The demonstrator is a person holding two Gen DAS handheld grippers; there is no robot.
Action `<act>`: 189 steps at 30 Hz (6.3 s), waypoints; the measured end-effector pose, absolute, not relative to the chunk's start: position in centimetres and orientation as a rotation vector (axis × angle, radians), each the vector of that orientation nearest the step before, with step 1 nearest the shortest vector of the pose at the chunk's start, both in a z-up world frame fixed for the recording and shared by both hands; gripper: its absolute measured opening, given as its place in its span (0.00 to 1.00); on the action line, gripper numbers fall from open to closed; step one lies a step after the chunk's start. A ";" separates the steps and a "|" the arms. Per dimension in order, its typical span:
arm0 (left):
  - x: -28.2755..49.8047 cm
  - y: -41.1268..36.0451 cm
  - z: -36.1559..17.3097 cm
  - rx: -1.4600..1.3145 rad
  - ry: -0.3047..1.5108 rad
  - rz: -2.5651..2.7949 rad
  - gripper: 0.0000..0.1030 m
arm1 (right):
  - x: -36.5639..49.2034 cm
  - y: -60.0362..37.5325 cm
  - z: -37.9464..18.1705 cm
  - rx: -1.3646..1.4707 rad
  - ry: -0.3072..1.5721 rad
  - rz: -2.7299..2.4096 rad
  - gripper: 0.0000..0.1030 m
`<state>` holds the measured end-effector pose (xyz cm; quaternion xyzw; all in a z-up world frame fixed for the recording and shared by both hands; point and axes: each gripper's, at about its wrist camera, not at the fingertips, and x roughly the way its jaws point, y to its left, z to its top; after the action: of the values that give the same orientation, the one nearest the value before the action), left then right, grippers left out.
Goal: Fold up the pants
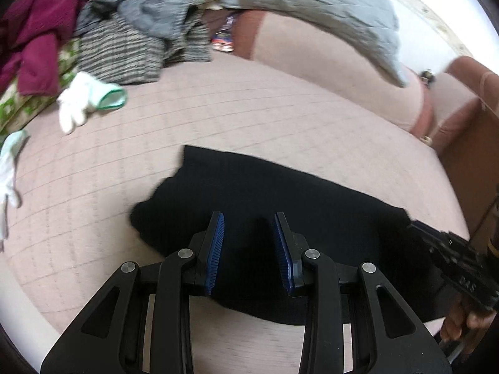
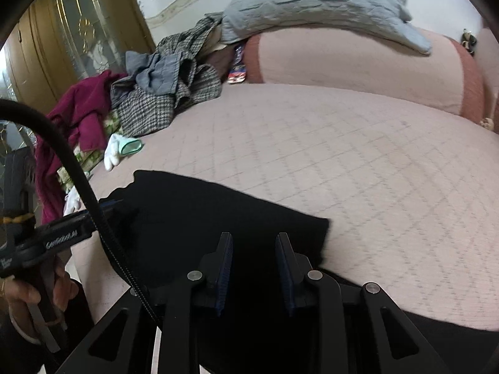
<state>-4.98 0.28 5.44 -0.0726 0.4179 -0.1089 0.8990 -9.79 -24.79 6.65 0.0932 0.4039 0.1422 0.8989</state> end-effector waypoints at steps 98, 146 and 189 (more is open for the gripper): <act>-14.5 -47.0 2.8 0.463 1.019 -1.497 0.12 | -32.2 -48.6 2.1 0.676 0.691 0.071 0.15; -8.9 -18.1 3.8 0.059 1.015 -0.791 0.16 | -20.7 -34.2 8.0 0.445 0.789 0.105 0.52; -9.5 -8.4 5.1 -0.048 0.947 -0.518 0.30 | -16.5 -23.7 7.9 0.256 0.849 0.215 0.52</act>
<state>-9.54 -8.44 5.11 -0.0227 0.4506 -0.2467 0.8577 -16.53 -23.65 7.89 0.1237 0.4097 0.1038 0.8978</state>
